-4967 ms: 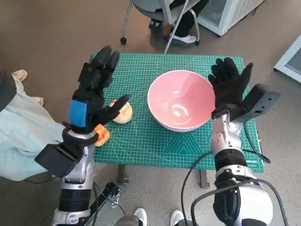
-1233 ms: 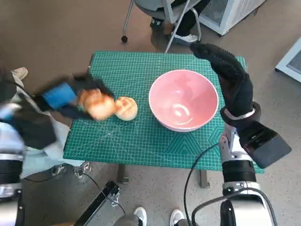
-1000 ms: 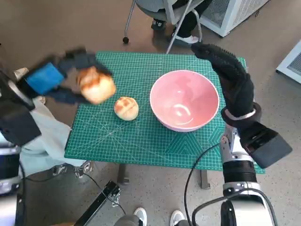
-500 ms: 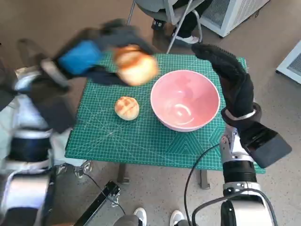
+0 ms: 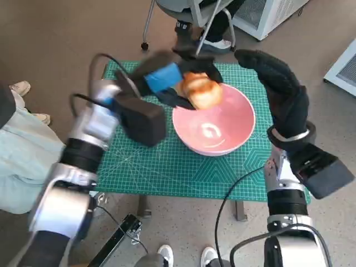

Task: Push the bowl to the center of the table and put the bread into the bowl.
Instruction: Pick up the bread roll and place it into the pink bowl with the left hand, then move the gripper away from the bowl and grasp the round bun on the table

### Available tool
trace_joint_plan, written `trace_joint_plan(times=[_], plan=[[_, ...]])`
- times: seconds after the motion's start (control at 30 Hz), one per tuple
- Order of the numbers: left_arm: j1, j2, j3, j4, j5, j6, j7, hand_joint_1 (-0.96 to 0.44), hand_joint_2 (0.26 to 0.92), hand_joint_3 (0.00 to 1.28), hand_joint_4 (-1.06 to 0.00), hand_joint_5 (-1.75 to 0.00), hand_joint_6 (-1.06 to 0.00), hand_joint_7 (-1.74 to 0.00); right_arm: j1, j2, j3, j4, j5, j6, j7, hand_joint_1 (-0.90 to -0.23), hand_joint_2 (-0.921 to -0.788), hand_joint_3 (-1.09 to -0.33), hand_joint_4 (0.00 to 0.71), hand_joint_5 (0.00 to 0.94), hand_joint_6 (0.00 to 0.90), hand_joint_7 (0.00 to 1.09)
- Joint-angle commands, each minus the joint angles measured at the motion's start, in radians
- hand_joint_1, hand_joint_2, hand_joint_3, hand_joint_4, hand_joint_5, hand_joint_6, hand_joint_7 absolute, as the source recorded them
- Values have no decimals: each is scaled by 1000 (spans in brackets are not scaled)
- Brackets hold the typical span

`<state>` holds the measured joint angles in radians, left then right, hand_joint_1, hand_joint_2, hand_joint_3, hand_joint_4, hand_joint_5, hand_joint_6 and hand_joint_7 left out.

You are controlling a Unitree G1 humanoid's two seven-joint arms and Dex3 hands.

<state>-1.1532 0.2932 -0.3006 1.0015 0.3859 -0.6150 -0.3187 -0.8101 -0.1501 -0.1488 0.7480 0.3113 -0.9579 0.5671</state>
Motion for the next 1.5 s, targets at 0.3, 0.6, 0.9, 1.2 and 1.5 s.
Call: trace_joint_plan(times=[0.3,0.6,0.9,1.2,1.5], plan=[[-45,-66,-58,131,43,141,-114,-143,851,173,-182,-517,-126,-844,44,-18,-17,-17,16,8,13,-643,-921,-739,333,7,29,847],[-2,-19,-45,44,38,140,-154,-156,858,52,-117,-118,-68,-638,54,-15,-26,-33,17,4,6,-645,-921,-727,330,5,26,836],[85,97,2,-144,-1,88,-173,-145,877,16,-108,-18,-122,-426,53,-4,-33,-23,18,3,3,-654,-921,-723,327,3,27,833],[137,214,55,-247,-29,119,-210,-100,884,1,-132,-3,-273,-140,51,3,-36,-16,22,2,7,-663,-921,-722,327,2,30,829],[197,281,82,-351,-29,228,-251,-34,883,0,-169,-7,-330,-62,43,9,-35,-3,32,4,19,-662,-921,-722,327,2,31,827]])
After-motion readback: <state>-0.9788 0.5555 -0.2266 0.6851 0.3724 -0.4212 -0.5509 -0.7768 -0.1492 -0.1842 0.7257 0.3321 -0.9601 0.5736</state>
